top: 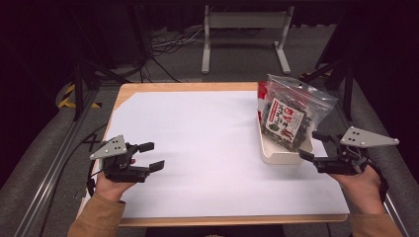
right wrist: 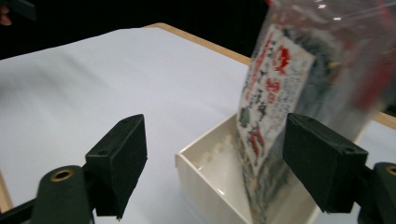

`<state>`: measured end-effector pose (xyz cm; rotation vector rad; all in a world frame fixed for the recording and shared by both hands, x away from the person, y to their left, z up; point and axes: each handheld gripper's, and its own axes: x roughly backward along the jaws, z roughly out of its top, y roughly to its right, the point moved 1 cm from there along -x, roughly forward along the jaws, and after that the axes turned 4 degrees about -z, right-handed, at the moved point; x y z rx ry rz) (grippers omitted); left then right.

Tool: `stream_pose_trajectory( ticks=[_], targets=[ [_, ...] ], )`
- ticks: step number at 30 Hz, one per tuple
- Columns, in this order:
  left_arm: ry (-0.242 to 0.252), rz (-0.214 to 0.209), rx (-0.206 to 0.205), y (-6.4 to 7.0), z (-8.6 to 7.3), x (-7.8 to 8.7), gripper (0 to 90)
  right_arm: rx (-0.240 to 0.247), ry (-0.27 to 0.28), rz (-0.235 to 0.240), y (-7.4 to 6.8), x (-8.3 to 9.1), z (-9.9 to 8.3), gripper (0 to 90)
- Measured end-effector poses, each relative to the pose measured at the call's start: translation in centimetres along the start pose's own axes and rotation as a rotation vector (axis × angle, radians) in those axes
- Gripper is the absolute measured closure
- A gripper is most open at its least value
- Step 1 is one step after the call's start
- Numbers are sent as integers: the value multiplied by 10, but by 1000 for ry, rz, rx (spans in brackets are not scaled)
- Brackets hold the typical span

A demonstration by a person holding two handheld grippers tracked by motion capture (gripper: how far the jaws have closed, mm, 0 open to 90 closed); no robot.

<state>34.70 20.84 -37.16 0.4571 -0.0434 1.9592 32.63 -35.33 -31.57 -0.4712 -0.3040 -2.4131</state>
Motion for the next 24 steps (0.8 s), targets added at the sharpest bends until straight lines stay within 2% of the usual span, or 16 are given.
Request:
stream_pose_trajectory(
  ticks=[5, 11, 15, 19, 22, 24],
  targets=[
    [-1, 5, 5, -3, -6, 2, 237, 20, 14, 64, -9, -12, -8, 213],
    [2, 4, 12, -3, -12, 4, 234, 26, 9, 149, -21, -38, -26, 204],
    [3, 11, 22, -4, -15, 6, 233, 18, 5, 177, -26, -51, -36, 181],
    [4, 22, 21, -5, -20, 7, 229, 21, 2, 184, -31, -61, -42, 115],
    [7, 24, 25, -5, -21, 8, 221, 27, 1, 171, -33, -64, -44, 73],
    [10, 34, 25, -6, -22, 9, 215, 14, 17, 167, -33, -65, -45, 43]
  ],
)
